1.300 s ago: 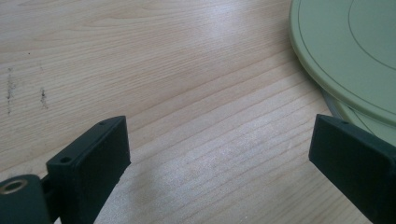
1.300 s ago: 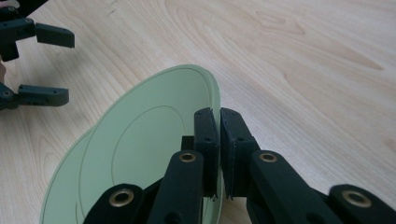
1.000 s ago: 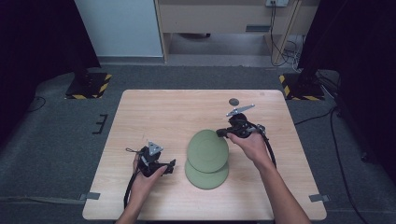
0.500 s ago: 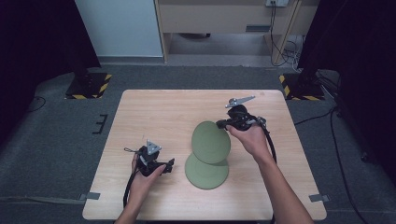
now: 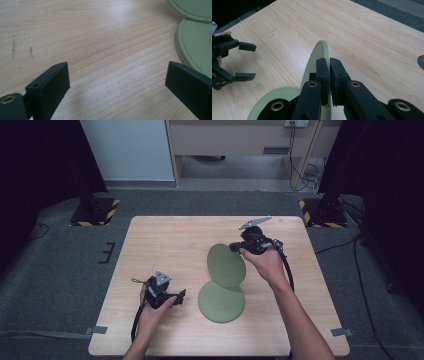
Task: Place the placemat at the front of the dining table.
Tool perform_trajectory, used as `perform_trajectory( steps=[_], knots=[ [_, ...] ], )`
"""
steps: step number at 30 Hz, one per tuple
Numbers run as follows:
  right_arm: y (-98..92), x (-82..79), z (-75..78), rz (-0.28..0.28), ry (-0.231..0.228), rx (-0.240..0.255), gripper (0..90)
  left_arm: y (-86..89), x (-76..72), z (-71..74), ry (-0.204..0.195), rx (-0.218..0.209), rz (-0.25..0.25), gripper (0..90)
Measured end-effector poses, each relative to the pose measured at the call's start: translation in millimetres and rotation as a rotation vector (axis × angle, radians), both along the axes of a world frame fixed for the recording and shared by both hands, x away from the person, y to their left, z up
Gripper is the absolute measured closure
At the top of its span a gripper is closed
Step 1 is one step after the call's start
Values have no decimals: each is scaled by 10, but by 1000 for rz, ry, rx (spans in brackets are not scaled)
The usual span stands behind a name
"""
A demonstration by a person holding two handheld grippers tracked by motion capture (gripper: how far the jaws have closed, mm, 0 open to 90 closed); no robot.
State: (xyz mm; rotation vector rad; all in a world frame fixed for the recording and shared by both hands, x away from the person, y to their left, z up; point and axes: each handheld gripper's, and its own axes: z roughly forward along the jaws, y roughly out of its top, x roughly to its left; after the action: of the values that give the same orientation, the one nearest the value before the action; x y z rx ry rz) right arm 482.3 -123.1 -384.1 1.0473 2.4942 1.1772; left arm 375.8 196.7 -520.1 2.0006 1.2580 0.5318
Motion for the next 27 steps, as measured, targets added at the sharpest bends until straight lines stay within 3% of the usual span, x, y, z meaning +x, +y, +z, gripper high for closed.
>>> perform_trajectory(
  steps=[12,27],
  knots=[
    [39,34,88,-8,-12,4,866,-17,2,-11,5,6,-4,49],
    [31,251,155,-102,-33,37,866,42,21,-1,-7,-10,22,51]
  ],
)
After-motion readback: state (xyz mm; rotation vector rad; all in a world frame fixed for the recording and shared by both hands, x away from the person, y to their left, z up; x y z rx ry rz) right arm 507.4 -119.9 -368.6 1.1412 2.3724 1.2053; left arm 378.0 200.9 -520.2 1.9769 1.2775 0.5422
